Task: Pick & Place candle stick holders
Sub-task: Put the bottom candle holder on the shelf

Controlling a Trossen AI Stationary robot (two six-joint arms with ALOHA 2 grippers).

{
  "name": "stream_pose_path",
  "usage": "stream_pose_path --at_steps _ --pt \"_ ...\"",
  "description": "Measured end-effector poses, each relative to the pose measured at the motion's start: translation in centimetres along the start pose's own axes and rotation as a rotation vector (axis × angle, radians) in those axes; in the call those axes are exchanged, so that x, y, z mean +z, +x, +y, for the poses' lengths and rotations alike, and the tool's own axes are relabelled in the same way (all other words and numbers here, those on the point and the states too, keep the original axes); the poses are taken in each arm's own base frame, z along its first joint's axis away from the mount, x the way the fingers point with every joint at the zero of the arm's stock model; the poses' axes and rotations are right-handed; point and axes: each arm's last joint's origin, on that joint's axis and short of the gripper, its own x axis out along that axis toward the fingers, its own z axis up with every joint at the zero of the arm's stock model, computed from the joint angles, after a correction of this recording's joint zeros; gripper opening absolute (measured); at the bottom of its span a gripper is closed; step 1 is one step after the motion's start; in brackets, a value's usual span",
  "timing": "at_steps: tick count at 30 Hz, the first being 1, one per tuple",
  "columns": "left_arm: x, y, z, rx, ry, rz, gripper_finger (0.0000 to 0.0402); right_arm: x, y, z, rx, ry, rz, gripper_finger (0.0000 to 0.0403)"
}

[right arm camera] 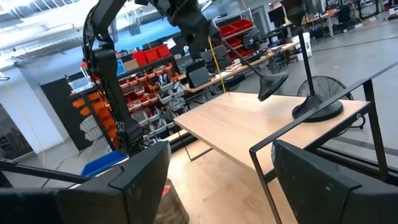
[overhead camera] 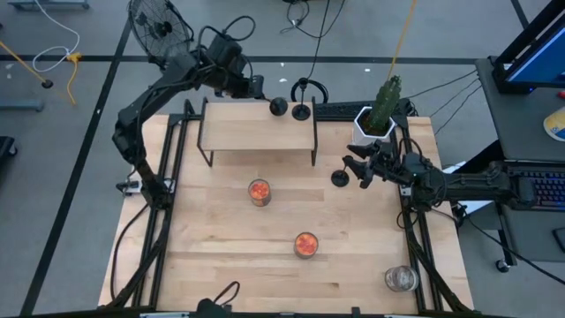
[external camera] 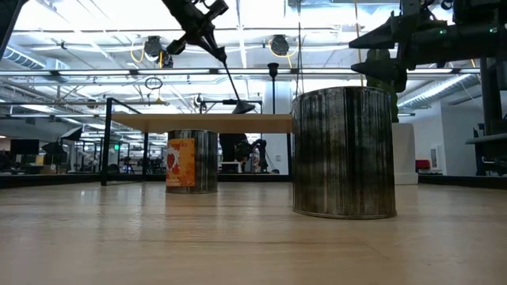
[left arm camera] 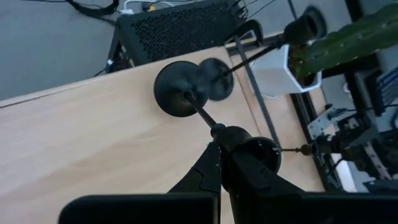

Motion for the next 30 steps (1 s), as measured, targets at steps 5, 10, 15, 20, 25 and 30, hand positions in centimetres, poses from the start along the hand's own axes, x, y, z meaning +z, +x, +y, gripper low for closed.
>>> stream_pose_path --at_steps 5,10,15,20,25,30 --pt "0.1 0.2 0.0 -0.006 0.004 0.005 0.0006 0.0 0.0 0.0 -0.001 0.0 -0.001 0.0274" --pt "-0.2 0.8 0.1 0.018 0.015 0.036 0.0006 0.1 0.0 0.1 0.005 0.003 -0.015 0.0274" --pt "-0.2 0.6 0.1 0.02 0.016 0.029 0.0006 0.2 0.0 0.1 0.008 0.005 -0.025 0.0274" --pt "-0.3 0.7 0.0 0.049 0.02 0.01 0.0006 0.2 0.0 0.1 0.008 0.005 -0.025 0.0274" --pt "-0.4 0.8 -0.2 0.059 0.018 0.005 0.0006 0.2 0.0 0.1 0.008 0.005 -0.025 0.0274" --pt "-0.7 1.5 -0.5 0.06 0.021 0.023 0.0006 0.2 0.0 0.1 0.008 0.005 -0.025 0.0274"
